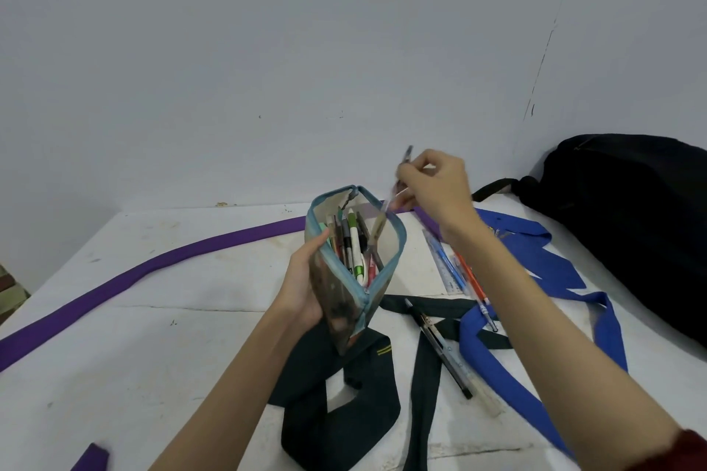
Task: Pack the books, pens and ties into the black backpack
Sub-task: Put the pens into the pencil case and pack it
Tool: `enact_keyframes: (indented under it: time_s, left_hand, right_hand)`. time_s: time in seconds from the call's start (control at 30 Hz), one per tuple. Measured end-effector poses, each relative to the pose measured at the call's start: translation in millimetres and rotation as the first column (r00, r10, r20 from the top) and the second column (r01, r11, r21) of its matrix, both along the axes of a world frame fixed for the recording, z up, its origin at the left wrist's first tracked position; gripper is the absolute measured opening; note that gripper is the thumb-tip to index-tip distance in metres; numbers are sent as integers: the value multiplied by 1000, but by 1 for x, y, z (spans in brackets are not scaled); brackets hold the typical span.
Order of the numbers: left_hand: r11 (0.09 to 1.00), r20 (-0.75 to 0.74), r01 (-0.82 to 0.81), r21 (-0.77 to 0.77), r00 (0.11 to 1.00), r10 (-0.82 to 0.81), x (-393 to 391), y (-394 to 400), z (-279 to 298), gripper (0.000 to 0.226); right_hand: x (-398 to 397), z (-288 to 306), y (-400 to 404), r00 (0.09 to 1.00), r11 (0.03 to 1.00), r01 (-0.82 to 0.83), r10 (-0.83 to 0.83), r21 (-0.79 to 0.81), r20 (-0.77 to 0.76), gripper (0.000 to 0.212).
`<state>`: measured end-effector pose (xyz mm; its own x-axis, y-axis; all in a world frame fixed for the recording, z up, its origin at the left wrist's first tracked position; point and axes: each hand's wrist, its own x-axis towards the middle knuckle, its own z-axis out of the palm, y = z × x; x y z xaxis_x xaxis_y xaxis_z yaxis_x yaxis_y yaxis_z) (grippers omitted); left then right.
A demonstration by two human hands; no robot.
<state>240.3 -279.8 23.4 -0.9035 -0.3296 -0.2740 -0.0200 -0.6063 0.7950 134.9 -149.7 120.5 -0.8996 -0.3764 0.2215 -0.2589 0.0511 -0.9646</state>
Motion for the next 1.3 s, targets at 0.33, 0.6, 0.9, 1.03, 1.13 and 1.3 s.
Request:
enact_keyframes:
  time_s: [0.33, 0.6, 0.9, 1.03, 1.13, 1.3]
  left_hand:
    - [1000, -9, 19, 14, 1000, -19, -4, 7, -1, 42]
    - [998, -8, -45, 46, 999, 46, 1, -7, -7, 41]
    - [998, -1, -63, 31, 998, 63, 7, -11, -10, 45]
    - [998, -6, -60, 8, 998, 60, 8, -9, -8, 46]
    - [997, -9, -71, -9, 997, 71, 8, -10, -7, 42]
    - [996, -14, -83, -35, 997, 82, 8, -9, -6, 29]
  right_hand:
    - [11, -32, -18, 959, 868, -178, 258, 463, -115, 16]
    - [-16, -62, 31, 993, 931, 79, -42, 356, -109, 18]
    - [5, -119, 38, 941, 342, 3, 318, 940, -119, 29]
    - [6, -119, 28, 953, 422, -13, 280, 906, -117, 23]
    - [-1, -100, 27, 953, 575, -85, 284, 813, -101, 18]
    - [-6, -42, 32, 968, 895, -83, 177, 438, -180, 12]
